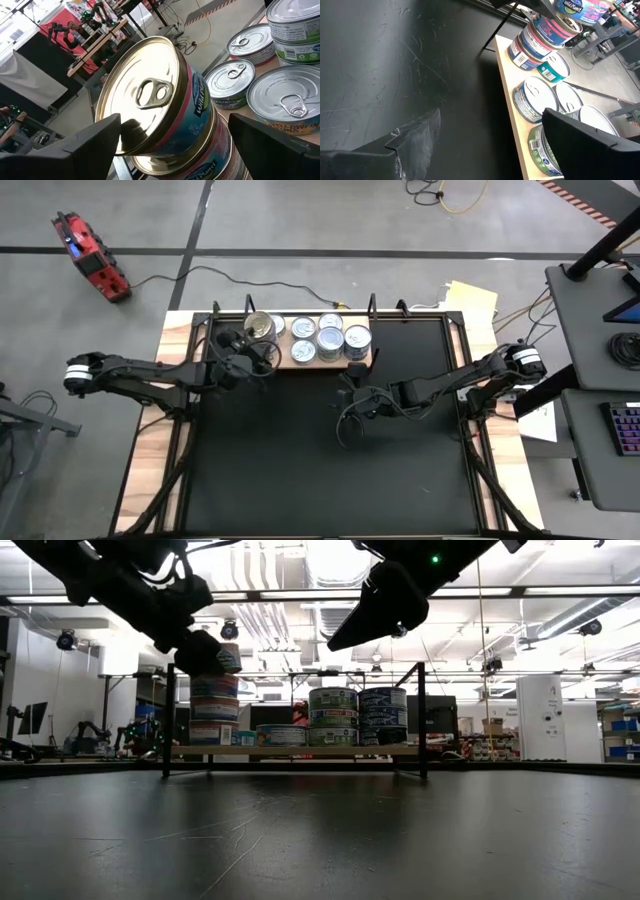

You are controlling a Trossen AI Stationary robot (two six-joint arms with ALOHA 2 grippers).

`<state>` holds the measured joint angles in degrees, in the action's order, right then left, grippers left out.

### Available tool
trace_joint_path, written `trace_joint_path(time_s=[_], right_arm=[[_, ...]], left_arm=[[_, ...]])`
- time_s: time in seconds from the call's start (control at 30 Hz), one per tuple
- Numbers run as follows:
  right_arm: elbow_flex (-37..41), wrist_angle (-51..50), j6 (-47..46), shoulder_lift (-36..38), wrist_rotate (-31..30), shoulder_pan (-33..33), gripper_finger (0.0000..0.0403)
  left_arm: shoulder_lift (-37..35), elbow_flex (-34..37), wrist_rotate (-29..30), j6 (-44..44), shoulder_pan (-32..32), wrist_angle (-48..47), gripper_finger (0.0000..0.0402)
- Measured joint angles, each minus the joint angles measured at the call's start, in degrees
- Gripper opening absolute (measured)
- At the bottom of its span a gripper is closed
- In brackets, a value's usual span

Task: Stack canned seafood by type on shelf
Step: Stack the blue tuna can on top of the other blue tuna cans on the shelf, then return to Home Position

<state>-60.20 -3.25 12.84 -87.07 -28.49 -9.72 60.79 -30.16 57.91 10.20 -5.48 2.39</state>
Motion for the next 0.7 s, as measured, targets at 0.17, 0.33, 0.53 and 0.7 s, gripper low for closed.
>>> trace_joint_path(time_s=[0.17, 0.33, 0.53, 0.7], right_arm=[[0.0, 0.0, 0.0, 0.0, 0.0, 0.0, 0.0331], [0.0, -0.1, 0.0, 0.0, 0.0, 0.0, 0.0325], [0.0, -0.7, -0.5, 0.0, 0.0, 0.0, 0.0335], [0.0, -1.5, -1.0, 0.0, 0.0, 0.0, 0.0337]], left_arm=[[-0.2, 0.0, 0.0, 2.0, 0.0, 0.0, 0.0351], [-0.8, -0.6, 0.0, 2.8, 0.0, -0.8, 0.0351], [-0.9, -3.9, 0.1, 4.1, 0.0, -5.2, 0.0351], [-0.9, -8.5, -0.1, 1.2, 0.1, -14.6, 0.0351]])
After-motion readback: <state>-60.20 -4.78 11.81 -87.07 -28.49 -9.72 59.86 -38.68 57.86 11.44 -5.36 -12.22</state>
